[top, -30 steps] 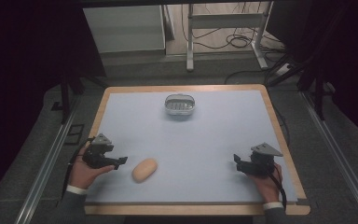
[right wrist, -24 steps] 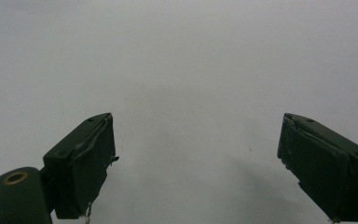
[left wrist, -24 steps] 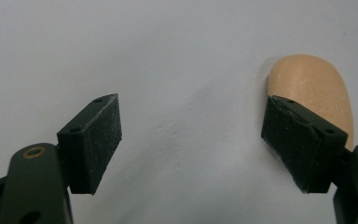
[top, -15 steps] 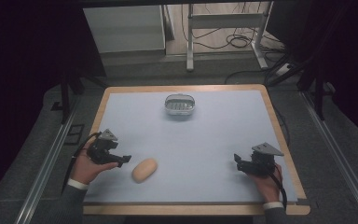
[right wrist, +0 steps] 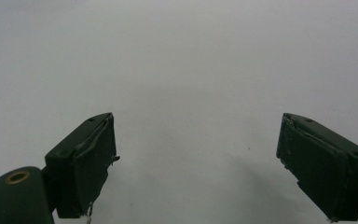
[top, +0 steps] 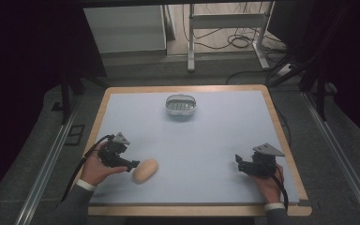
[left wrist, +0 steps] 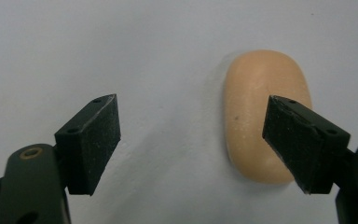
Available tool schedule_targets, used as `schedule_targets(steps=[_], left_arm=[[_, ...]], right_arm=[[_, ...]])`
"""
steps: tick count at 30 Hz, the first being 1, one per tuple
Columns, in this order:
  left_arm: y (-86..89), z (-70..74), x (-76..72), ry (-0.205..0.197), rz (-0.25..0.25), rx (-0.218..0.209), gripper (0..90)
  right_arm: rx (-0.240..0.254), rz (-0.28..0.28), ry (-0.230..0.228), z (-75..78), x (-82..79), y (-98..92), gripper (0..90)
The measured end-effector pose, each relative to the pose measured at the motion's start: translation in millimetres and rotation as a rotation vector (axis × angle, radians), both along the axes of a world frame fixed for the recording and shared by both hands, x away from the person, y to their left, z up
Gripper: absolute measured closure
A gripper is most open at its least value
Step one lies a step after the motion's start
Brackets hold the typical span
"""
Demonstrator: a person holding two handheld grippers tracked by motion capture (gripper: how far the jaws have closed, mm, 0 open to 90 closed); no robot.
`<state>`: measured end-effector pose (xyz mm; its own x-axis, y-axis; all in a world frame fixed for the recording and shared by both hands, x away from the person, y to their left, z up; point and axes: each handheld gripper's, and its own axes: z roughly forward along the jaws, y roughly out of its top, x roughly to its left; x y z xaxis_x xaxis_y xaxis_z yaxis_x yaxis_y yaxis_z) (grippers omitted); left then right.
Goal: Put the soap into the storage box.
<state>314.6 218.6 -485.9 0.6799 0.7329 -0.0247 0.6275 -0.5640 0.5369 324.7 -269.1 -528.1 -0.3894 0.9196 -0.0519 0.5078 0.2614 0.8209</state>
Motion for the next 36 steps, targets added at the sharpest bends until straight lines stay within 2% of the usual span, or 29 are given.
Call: schedule_targets(steps=[5,16,36], left_arm=[[-8.8,4.0,1.5,0.003,-0.021,0.021,19.2],[-24.0,3.0,1.1,0.022,-0.048,0.035,18.5],[-46.1,-12.0,-2.7,0.089,-0.076,0.064,18.0]], right_arm=[[-0.006,-0.001,-0.004,-0.2,-0.1,0.5,12.2],[-0.003,-0.006,-0.002,0.0,-0.1,0.0,12.3],[-0.006,-0.011,-0.002,-0.1,0.1,0.3,12.5]])
